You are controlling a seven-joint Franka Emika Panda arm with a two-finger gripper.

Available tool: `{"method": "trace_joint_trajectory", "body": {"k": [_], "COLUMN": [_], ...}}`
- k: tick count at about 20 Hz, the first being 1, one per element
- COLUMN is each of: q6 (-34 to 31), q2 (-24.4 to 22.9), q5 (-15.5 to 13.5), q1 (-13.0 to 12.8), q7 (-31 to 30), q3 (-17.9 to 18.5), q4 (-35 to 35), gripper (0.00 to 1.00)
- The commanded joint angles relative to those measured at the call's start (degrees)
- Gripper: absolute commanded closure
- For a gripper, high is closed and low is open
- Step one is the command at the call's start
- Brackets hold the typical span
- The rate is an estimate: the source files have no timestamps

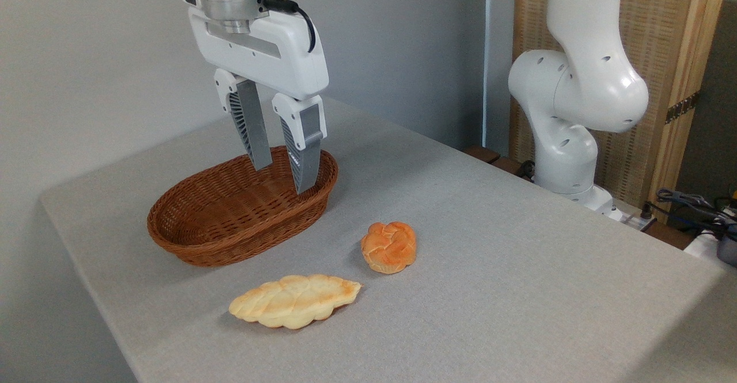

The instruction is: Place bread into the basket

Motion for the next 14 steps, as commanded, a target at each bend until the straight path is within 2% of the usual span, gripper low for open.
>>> {"method": "trace_joint_trajectory", "body": {"k": [1,9,14], "q6": [-1.8,-1.7,6.1], "q2": [0.2,0.2,-1.4], "q5": [-1.1,-1.1,-1.8], "q1": [-0.1,-0.1,-0.1], "q7": [1.1,1.0,0.8], "q3": [0.6,0.6,-2.6], "q4": [1.1,1.0,-5.3], "gripper": [0.00,0.00,0.00]}}
